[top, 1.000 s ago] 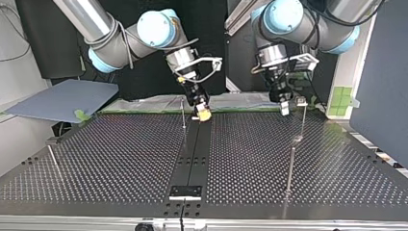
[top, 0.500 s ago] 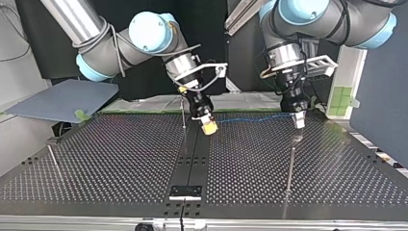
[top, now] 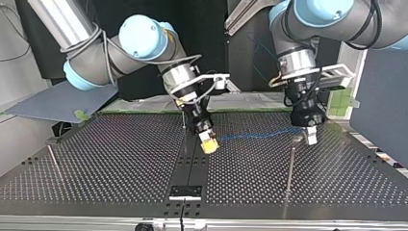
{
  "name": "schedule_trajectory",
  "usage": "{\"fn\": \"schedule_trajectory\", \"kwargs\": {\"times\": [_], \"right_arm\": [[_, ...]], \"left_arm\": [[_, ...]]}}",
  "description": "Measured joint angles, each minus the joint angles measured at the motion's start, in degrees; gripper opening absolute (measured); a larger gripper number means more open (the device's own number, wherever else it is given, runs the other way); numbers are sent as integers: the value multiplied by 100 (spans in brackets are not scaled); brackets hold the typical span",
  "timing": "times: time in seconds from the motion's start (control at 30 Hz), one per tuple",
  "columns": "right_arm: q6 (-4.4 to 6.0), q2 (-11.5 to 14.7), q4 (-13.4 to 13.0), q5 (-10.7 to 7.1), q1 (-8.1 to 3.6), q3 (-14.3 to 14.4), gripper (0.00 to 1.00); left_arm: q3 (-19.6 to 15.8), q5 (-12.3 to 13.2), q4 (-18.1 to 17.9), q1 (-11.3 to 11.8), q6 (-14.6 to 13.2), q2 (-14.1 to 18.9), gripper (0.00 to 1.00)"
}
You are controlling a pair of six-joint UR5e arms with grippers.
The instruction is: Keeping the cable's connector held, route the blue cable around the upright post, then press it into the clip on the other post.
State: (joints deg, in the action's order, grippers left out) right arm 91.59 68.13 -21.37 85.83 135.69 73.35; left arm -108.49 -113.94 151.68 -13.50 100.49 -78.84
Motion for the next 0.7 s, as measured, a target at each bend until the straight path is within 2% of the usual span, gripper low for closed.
{"fn": "schedule_trajectory", "kwargs": {"times": [0.3,0.57,0.7], "right_arm": [[65,-293,86,-48,-23,-449,0],[85,-636,158,-55,-17,-866,0],[94,-736,167,-56,-25,-1063,0]], "left_arm": [[433,354,401,320,216,-125,0],[814,732,453,698,572,-443,0],[945,914,452,881,633,-559,0]]}}
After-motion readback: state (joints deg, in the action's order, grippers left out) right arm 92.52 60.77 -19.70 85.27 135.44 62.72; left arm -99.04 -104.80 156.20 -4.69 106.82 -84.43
